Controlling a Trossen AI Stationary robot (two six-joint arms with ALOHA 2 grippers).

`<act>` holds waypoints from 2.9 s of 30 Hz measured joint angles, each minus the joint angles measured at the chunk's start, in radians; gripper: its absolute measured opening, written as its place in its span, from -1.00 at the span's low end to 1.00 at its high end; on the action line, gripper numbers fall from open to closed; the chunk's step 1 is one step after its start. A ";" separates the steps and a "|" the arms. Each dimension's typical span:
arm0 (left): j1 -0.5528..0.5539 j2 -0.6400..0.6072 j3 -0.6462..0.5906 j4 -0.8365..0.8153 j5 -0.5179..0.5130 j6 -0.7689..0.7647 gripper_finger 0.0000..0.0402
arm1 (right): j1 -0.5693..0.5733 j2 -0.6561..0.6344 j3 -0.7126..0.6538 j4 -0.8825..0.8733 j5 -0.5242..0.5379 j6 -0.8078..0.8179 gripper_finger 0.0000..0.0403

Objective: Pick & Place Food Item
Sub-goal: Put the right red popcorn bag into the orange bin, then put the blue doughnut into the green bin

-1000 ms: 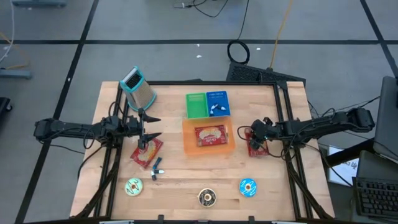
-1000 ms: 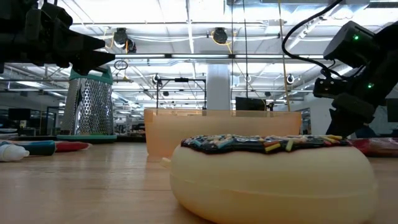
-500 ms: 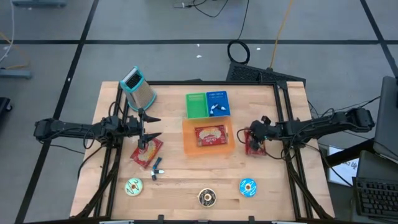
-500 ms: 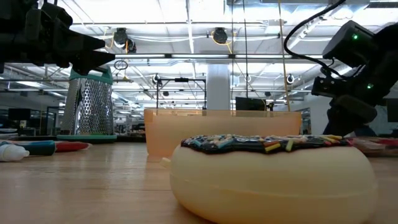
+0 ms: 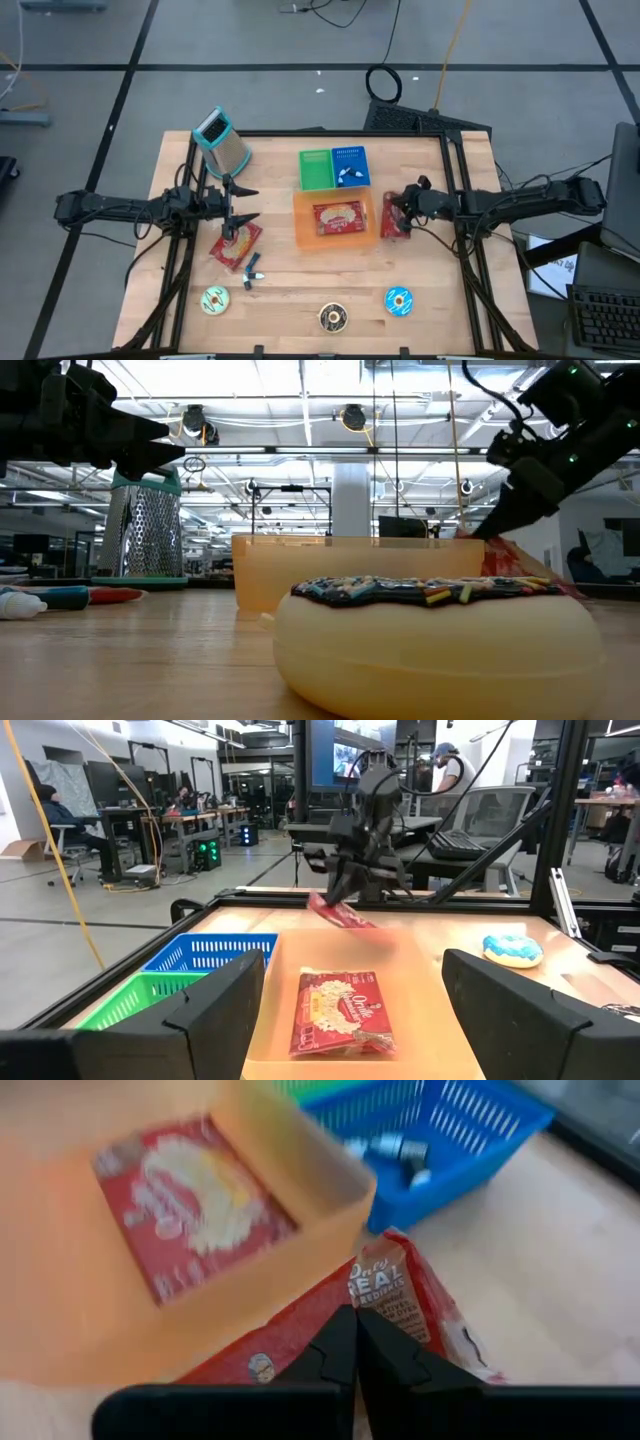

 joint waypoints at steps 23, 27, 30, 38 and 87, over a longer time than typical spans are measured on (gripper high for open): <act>0.000 0.000 0.000 0.000 0.000 0.000 0.52 | 0.000 -0.057 0.002 0.610 0.227 -0.431 -1.00; 0.000 0.000 0.000 0.000 0.000 0.000 0.52 | 0.000 0.011 0.002 0.741 0.110 -0.492 -1.00; 0.000 0.000 0.000 0.000 0.000 0.000 0.52 | 0.000 0.087 0.002 0.843 0.008 -0.520 -1.00; 0.000 0.000 0.000 0.000 0.000 0.000 0.52 | 0.000 0.308 0.003 1.061 -0.321 -0.651 -1.00; 0.000 0.000 0.000 0.000 0.000 0.000 0.52 | 0.007 0.583 0.003 1.165 -0.684 -0.219 -0.14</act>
